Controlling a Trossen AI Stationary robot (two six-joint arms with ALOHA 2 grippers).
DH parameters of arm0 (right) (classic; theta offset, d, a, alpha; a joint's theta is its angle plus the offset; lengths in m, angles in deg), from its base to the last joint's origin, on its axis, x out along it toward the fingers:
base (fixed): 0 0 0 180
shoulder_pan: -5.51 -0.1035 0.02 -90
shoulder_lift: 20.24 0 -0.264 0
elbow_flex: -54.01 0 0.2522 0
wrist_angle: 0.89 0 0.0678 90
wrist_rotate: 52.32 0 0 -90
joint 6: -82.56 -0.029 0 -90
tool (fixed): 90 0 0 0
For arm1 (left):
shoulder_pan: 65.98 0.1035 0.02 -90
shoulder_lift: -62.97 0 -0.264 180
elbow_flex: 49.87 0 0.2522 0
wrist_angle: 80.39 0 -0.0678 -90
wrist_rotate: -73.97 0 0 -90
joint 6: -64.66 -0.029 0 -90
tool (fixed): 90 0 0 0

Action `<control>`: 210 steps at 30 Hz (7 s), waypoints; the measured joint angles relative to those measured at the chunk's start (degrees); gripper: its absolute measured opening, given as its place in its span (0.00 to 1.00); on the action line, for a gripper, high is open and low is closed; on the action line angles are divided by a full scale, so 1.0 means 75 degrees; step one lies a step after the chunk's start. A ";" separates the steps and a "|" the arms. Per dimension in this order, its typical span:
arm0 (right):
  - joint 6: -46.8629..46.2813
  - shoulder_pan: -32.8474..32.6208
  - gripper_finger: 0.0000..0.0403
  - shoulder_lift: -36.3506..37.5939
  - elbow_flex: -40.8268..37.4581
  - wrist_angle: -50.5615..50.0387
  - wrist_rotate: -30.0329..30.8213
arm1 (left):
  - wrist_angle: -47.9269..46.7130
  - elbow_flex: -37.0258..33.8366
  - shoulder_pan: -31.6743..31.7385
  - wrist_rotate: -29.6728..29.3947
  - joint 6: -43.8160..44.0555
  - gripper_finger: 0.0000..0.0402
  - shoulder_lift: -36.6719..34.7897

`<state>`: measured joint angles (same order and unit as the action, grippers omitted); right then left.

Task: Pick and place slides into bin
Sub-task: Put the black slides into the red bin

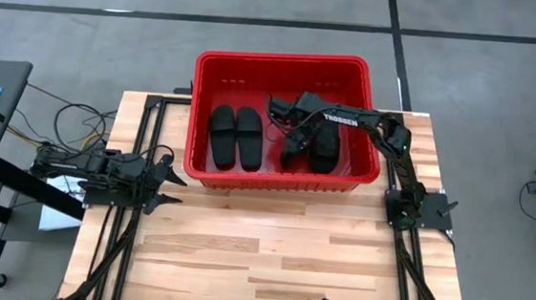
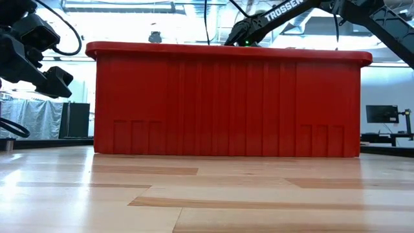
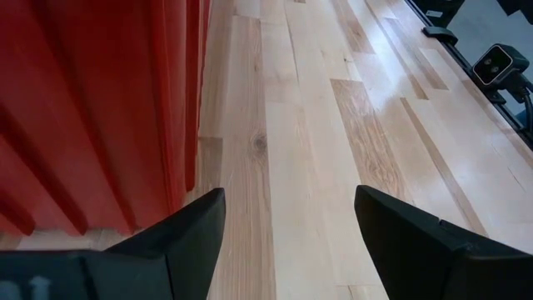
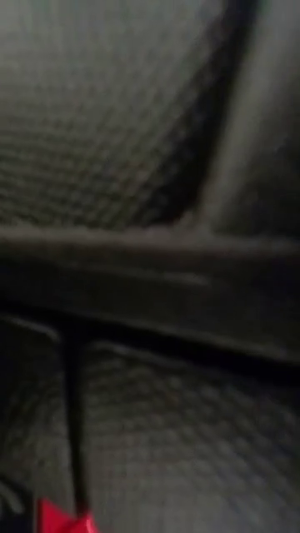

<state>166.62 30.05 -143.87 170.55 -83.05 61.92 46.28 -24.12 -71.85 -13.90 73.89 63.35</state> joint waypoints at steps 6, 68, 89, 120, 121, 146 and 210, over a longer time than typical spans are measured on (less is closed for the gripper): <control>-0.0250 -0.0003 0.18 -0.0012 -0.0003 0.0146 0.0008 | 0.0000 0.0000 0.0003 0.0000 0.0000 0.64 -0.0001; -0.0621 0.0184 0.61 0.0017 0.0198 0.2000 0.1242 | 0.0000 0.0002 0.0001 0.0000 0.0000 0.64 -0.0001; -0.1698 -0.0166 0.09 0.0041 0.1293 0.2395 0.1165 | 0.0000 0.0000 0.0003 0.0003 0.0000 0.64 -0.0003; -0.2825 0.0425 0.00 -0.1145 0.2724 0.0688 -0.3027 | 0.0000 0.0000 0.0001 0.0003 0.0000 0.64 -0.0002; -0.2757 0.0427 0.00 -0.1147 0.2724 0.0695 -0.3023 | 0.0000 0.0000 0.0003 0.0003 0.0000 0.64 -0.0001; -0.2047 0.0595 0.00 -0.1180 0.2716 -0.0580 -0.2788 | -0.0002 0.0000 0.0003 0.0003 0.0000 0.64 -0.0002; -0.2146 0.0878 0.00 -0.2236 0.4296 -0.1611 -0.3779 | -0.0003 0.0000 0.0000 0.0000 0.0000 0.64 0.0000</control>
<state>150.52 36.63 -160.64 202.77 -95.13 33.58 46.26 -24.12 -71.85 -13.90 73.89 63.35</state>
